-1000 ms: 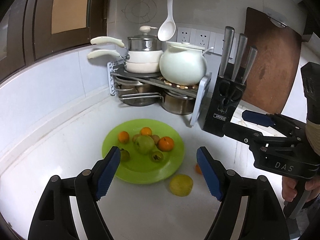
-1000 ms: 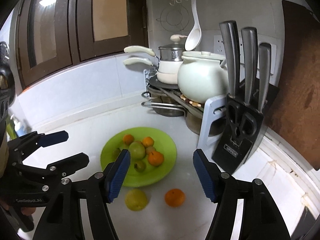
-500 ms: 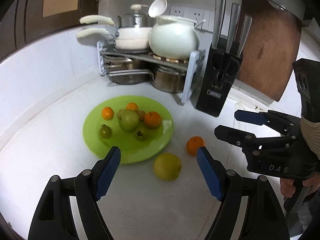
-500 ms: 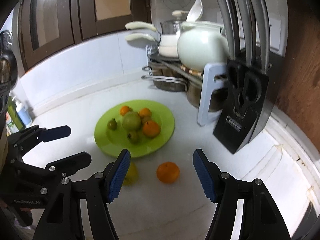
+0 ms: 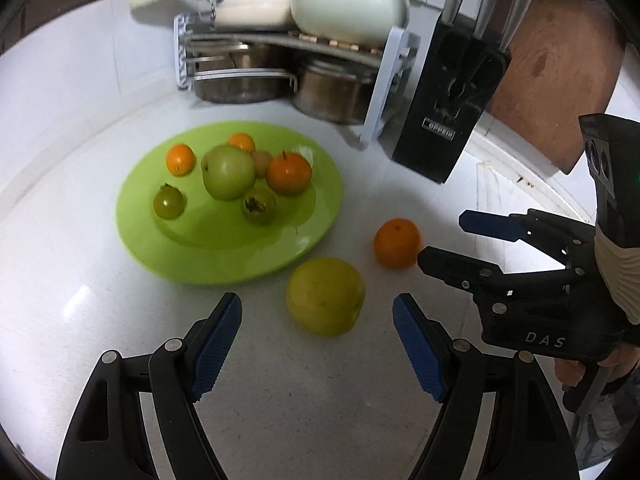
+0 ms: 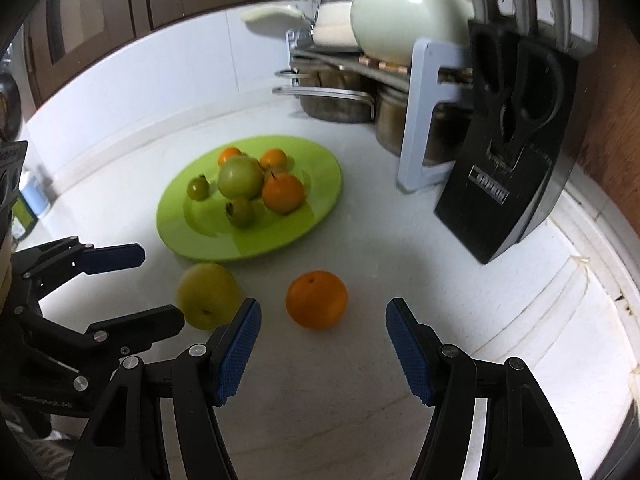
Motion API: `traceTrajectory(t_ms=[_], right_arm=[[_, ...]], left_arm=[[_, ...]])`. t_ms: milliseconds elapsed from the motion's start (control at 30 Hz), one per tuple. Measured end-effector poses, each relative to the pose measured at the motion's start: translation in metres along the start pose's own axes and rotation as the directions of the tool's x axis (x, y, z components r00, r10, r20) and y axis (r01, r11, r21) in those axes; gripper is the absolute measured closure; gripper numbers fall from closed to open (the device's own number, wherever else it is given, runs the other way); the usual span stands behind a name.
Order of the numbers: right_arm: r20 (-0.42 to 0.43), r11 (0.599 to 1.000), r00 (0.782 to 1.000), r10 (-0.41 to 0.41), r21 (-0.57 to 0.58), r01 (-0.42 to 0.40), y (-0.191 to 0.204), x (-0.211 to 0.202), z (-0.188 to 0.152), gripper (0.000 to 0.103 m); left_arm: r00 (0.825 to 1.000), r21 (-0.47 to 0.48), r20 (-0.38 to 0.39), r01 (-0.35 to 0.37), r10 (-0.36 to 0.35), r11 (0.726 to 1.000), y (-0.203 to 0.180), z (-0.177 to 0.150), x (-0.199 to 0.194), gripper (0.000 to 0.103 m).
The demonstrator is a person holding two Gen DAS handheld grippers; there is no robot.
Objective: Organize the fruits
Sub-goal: 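Withdraw both tools from the plate toward the last two fruits, then grasp the large yellow-green fruit with the left tool while the right tool grasps an orange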
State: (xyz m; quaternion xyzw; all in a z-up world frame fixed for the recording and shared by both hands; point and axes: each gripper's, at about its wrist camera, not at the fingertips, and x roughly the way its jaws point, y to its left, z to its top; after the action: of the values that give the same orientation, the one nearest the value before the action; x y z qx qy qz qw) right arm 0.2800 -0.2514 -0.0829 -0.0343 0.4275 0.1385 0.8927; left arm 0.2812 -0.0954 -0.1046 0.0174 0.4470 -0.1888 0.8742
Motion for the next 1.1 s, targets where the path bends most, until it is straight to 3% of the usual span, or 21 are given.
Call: traceTrajectory(t_ms=[400, 533, 767, 1100], right_arm=[[-0.079, 1.000, 0.997, 0.025, -0.004, -0.025, -0.006, 0.036, -0.002, 0.039], [-0.085, 0.999, 0.995, 0.045, 0.004, -0.045, -0.007, 0.041, 0.000, 0.043], [-0.086, 0.997, 0.993, 0.076, -0.003, -0.077, -0.003, 0.044, 0.001, 0.057], [-0.076, 0.998, 0.995, 0.064, 0.005, -0.064, -0.002, 0.041, -0.002, 0.060]], left_arm=[[0.997, -0.026, -0.057, 0.050, -0.052, 0.998, 0.005, 0.003, 0.027, 0.036], [0.996, -0.036, -0.064, 0.059, -0.061, 0.998, 0.005, 0.005, 0.032, 0.039], [0.991, -0.051, -0.083, 0.097, -0.101, 0.994, 0.007, 0.007, 0.037, 0.053], [0.995, -0.025, -0.074, 0.067, -0.069, 0.997, 0.002, 0.007, 0.036, 0.054]])
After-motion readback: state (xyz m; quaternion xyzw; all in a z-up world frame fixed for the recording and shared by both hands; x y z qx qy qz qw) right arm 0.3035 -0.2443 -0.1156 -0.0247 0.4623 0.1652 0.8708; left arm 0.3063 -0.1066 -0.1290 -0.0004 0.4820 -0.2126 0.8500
